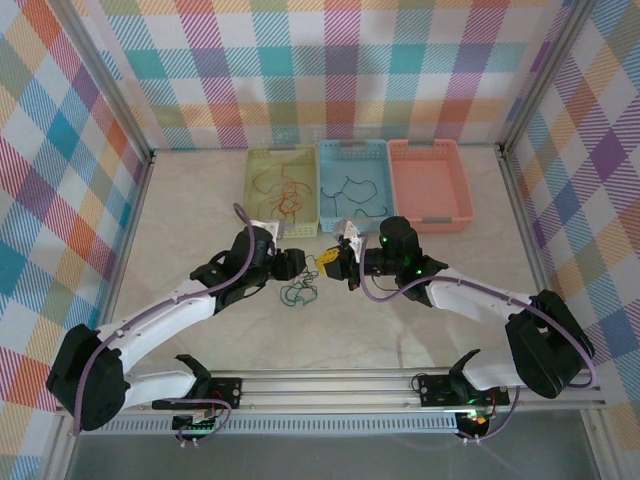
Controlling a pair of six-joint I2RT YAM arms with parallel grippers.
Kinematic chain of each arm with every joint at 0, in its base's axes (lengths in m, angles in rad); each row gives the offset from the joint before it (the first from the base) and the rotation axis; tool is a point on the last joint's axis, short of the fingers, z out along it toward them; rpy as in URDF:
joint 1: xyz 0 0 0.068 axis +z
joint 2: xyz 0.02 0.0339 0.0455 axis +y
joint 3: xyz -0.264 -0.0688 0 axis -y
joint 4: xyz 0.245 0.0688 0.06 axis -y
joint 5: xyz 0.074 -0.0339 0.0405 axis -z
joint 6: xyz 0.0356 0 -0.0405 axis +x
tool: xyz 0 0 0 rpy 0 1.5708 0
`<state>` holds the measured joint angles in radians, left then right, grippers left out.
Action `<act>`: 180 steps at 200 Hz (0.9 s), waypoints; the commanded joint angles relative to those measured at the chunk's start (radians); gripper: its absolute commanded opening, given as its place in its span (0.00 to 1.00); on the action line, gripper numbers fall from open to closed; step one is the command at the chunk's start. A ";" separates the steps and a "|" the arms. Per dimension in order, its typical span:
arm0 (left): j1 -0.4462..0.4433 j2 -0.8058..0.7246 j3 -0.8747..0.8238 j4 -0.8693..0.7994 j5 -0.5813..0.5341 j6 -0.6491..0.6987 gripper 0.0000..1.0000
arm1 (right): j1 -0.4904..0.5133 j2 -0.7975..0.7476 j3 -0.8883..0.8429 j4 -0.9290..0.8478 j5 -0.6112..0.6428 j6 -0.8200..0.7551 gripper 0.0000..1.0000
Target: Untangle the cables
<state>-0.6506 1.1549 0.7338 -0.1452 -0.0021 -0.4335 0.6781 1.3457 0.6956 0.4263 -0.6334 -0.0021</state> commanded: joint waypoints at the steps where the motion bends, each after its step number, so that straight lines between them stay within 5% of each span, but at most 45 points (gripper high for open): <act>1: -0.011 -0.113 -0.008 -0.007 -0.054 -0.005 0.58 | -0.006 -0.006 -0.022 0.024 0.054 0.014 0.00; 23: -0.010 -0.229 -0.046 0.013 -0.074 0.004 0.59 | -0.014 -0.011 -0.031 0.041 0.057 0.027 0.00; 53: -0.011 -0.333 -0.094 0.103 0.042 0.033 0.62 | -0.017 -0.010 -0.036 0.055 0.038 0.031 0.00; 180: -0.021 -0.114 -0.025 0.160 0.316 0.059 0.66 | -0.023 -0.042 -0.057 0.093 0.000 0.040 0.00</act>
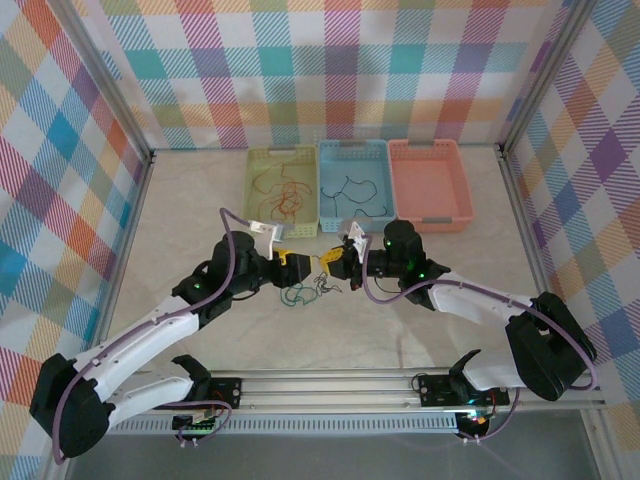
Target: Untangle the cables
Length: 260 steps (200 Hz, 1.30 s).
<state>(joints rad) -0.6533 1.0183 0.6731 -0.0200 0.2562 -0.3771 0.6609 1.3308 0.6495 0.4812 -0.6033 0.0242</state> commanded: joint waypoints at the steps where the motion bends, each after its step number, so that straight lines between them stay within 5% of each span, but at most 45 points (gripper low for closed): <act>1: -0.017 0.023 0.035 0.035 0.058 0.003 0.66 | -0.006 -0.028 -0.011 0.037 -0.030 0.014 0.00; 87: -0.020 0.098 0.061 0.017 0.071 -0.011 0.52 | -0.006 -0.027 -0.011 0.040 -0.036 0.014 0.00; 115: -0.020 0.103 0.063 0.005 0.048 -0.005 0.35 | -0.007 -0.022 -0.010 0.042 -0.043 0.014 0.00; 142: -0.020 0.095 0.063 0.002 0.031 -0.006 0.00 | -0.006 -0.019 -0.007 0.042 -0.048 0.014 0.00; 222: -0.020 0.016 0.048 0.027 0.047 -0.059 0.00 | -0.006 -0.027 -0.020 0.048 -0.019 -0.002 0.03; 260: -0.020 -0.005 0.154 -0.124 0.063 -0.051 0.00 | -0.006 -0.026 -0.048 0.113 -0.010 -0.008 0.04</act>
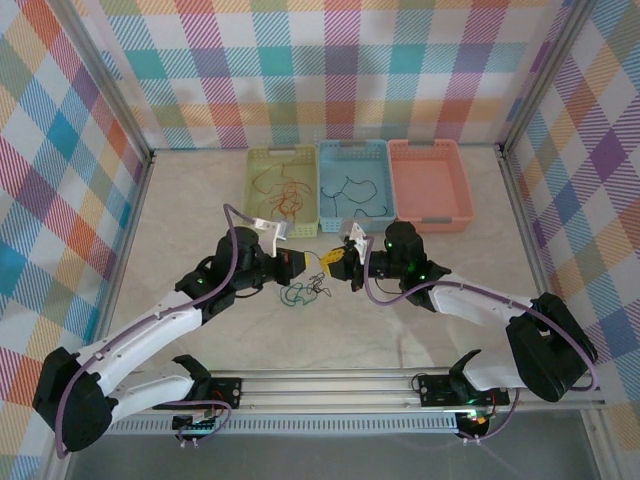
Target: Untangle the cables
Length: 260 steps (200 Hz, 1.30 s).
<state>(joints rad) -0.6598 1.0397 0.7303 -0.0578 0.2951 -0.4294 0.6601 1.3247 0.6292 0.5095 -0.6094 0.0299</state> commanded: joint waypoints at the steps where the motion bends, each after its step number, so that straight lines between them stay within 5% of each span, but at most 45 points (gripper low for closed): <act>1: -0.014 -0.026 0.100 -0.091 0.024 0.003 0.00 | -0.005 -0.021 -0.029 0.087 -0.005 -0.015 0.05; 30: -0.014 -0.021 0.174 -0.193 0.028 0.007 0.00 | -0.004 -0.033 -0.046 0.114 -0.009 -0.022 0.15; 72: -0.014 0.025 0.260 -0.295 0.064 0.003 0.00 | 0.002 -0.019 -0.060 0.194 -0.015 -0.005 0.44; 116: -0.015 0.090 0.333 -0.359 0.110 -0.004 0.00 | 0.012 0.005 -0.062 0.242 -0.035 0.013 0.50; 162: -0.023 0.115 0.350 -0.355 0.158 -0.029 0.00 | 0.016 0.013 -0.075 0.278 0.000 0.012 0.50; 208: -0.063 0.152 0.448 -0.406 0.213 -0.020 0.00 | 0.016 0.035 -0.064 0.257 0.038 0.009 0.25; 260: -0.109 0.193 0.604 -0.472 0.262 -0.021 0.00 | 0.017 0.109 -0.027 0.198 0.080 -0.013 0.21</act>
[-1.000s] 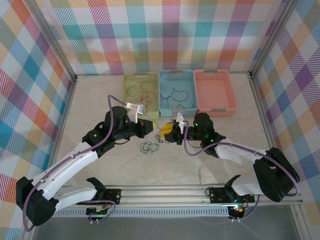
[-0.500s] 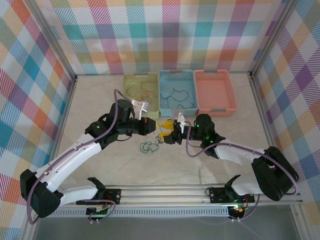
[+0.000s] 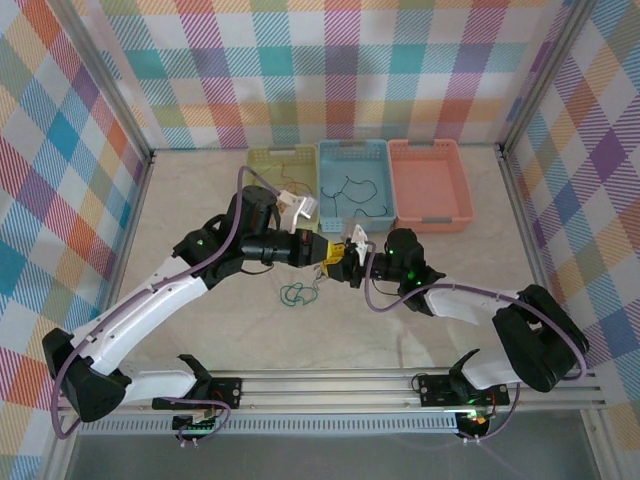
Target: Untangle the cables
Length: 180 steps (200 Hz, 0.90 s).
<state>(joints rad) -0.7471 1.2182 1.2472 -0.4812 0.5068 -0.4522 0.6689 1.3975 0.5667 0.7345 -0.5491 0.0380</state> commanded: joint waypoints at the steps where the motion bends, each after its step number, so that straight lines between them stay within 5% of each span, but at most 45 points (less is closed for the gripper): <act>1: -0.022 0.015 0.090 -0.051 0.051 0.002 0.00 | 0.009 0.037 0.036 -0.028 0.020 -0.022 0.21; 113: -0.019 0.156 0.797 -0.307 -0.085 0.051 0.00 | 0.009 0.103 0.084 -0.138 0.032 -0.060 0.32; 153: -0.018 0.152 0.792 -0.302 -0.103 0.053 0.00 | 0.009 0.084 0.075 -0.129 0.017 -0.062 0.33; 180: -0.018 0.125 0.714 -0.274 -0.131 0.061 0.00 | 0.009 0.024 0.052 -0.126 0.006 -0.083 0.45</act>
<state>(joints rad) -0.7578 1.3582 2.0159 -0.7498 0.4080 -0.4156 0.6693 1.4864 0.6266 0.6014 -0.5144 -0.0154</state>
